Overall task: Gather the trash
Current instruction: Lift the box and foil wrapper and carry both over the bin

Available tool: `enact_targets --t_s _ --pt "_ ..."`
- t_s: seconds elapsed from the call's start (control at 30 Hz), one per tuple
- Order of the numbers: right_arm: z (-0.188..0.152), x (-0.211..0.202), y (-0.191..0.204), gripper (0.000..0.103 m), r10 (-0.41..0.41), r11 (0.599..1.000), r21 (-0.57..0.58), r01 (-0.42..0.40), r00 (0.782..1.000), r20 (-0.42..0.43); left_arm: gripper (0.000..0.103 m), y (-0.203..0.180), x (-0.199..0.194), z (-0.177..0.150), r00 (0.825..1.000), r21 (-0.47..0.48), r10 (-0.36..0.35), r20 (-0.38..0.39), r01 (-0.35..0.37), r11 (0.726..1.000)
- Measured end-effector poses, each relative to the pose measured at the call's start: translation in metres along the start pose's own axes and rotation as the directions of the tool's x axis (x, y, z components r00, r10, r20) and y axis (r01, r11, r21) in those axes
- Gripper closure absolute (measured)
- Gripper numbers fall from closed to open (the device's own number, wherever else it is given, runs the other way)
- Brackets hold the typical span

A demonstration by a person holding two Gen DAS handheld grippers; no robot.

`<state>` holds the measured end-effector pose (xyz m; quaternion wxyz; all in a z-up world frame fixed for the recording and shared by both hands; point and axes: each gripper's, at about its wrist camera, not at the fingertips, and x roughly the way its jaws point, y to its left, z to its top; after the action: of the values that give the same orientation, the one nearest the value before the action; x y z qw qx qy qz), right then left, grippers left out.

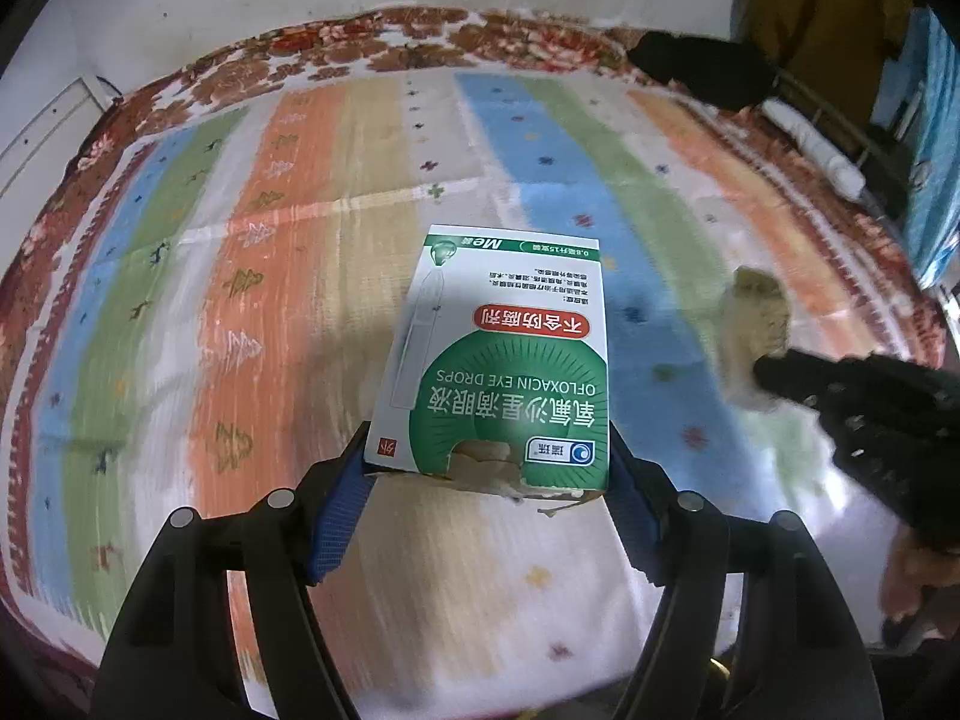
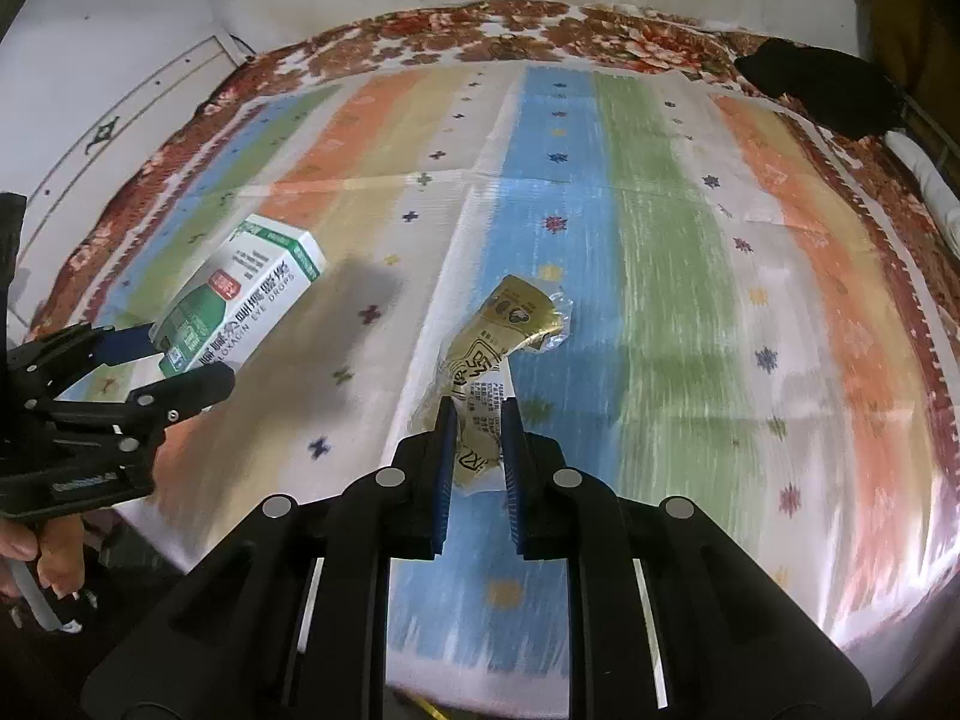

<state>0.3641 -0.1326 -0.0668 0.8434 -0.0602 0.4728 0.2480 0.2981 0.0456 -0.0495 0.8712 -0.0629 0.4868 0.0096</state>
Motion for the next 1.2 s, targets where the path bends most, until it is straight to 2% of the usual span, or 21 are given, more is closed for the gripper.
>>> enact_targets --t_s 0.13,0.3,0.4,0.57,0.83,1.2 --pt "-0.016 -0.024 0.013 0.089 0.019 1.000 -0.015 -0.018 1.000 0.022 0.032 -0.009 -0.034 -0.015 0.998 -0.002 -0.037 0.046 0.038 0.999" --pt "-0.035 -0.051 0.024 0.089 0.040 0.999 -0.032 -0.039 0.999 0.036 0.032 -0.016 -0.064 -0.031 0.996 -0.015 -0.067 0.065 0.069 0.998" --pt "-0.047 -0.068 0.026 0.089 0.074 0.997 -0.017 -0.073 0.996 0.048 0.032 -0.015 -0.083 -0.042 0.992 -0.050 -0.100 0.076 0.104 0.993" --pt "-0.069 -0.086 0.026 0.089 0.067 0.998 -0.012 -0.067 0.997 0.042 0.032 -0.017 -0.109 -0.068 0.988 -0.099 -0.133 0.074 0.140 0.985" --pt "-0.101 -0.111 0.033 0.089 0.097 0.995 -0.004 -0.097 0.994 0.053 0.032 -0.014 -0.131 -0.109 0.981 -0.158 -0.174 0.087 0.186 0.970" --pt "-0.163 -0.140 0.042 0.089 0.147 0.989 0.000 -0.147 0.987 0.063 0.032 -0.032 -0.144 -0.170 0.969 -0.143 -0.238 0.062 0.244 0.959"
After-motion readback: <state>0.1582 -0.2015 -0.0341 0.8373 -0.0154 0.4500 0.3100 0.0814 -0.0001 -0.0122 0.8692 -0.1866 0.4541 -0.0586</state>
